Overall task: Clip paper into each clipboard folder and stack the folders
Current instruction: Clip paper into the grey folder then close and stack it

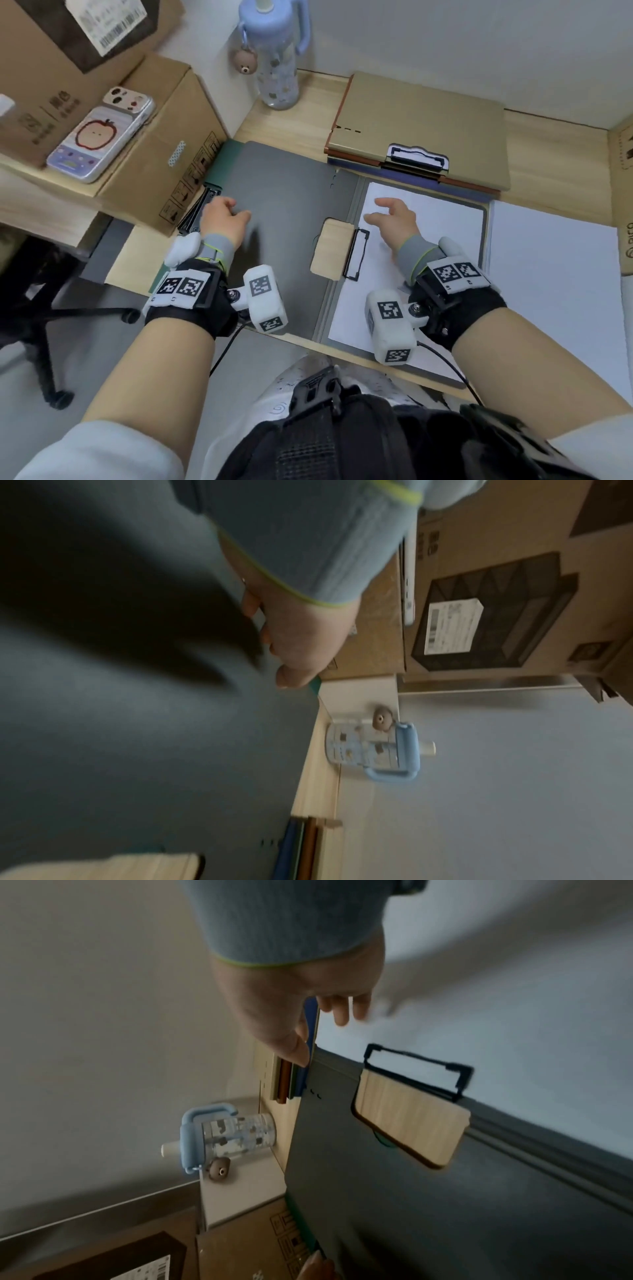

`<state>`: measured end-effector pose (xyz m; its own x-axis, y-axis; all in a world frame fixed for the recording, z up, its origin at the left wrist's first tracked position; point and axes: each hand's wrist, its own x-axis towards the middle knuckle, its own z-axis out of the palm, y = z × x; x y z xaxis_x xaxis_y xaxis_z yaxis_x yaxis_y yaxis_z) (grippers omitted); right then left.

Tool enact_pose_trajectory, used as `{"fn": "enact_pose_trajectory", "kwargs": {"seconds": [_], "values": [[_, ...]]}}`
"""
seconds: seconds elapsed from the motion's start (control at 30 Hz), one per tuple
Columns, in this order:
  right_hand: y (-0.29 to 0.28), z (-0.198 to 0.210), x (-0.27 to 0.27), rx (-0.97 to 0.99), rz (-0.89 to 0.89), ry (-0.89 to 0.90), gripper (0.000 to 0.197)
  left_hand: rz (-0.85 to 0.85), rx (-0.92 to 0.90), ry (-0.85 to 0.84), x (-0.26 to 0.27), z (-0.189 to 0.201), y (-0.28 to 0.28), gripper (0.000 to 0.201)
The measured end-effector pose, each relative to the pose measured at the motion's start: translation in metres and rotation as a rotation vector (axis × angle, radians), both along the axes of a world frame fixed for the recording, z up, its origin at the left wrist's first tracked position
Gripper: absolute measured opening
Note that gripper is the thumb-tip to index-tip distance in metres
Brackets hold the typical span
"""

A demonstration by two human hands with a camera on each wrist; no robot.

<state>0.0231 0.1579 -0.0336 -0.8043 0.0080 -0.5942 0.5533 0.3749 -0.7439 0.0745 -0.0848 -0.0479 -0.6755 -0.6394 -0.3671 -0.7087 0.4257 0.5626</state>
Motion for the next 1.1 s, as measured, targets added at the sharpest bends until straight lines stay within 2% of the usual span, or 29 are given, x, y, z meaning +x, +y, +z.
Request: {"fn": "enact_pose_trajectory", "kwargs": {"seconds": [0.13,0.3,0.53,0.63,0.7,0.83,0.9,1.1], "values": [[-0.020,-0.005,0.004,-0.163,-0.009,-0.143,0.034,0.098,-0.097,-0.139,0.015,-0.001,-0.019,0.047],[-0.037,-0.004,0.010,-0.254,-0.015,-0.314,0.020,0.164,-0.061,-0.207,0.027,-0.004,-0.028,0.050],[-0.058,-0.004,0.021,-0.262,0.072,-0.377,0.041,0.179,0.035,-0.206,0.032,0.003,-0.041,0.036],[-0.061,-0.007,0.021,-0.257,0.074,-0.370,0.043,0.124,0.093,-0.188,0.033,0.013,-0.047,0.008],[-0.061,-0.008,0.021,-0.251,0.082,-0.368,0.042,0.100,0.143,-0.175,0.033,0.018,-0.055,0.013],[-0.058,-0.006,0.021,-0.259,0.089,-0.356,0.034,0.061,0.242,-0.186,0.033,0.042,-0.064,0.009],[-0.055,-0.003,0.022,-0.253,0.096,-0.333,0.029,0.005,0.269,-0.183,0.031,0.059,-0.065,0.018],[-0.042,0.012,0.019,-0.228,0.124,-0.274,0.021,-0.177,0.353,-0.062,0.026,0.108,-0.050,0.014]]}}
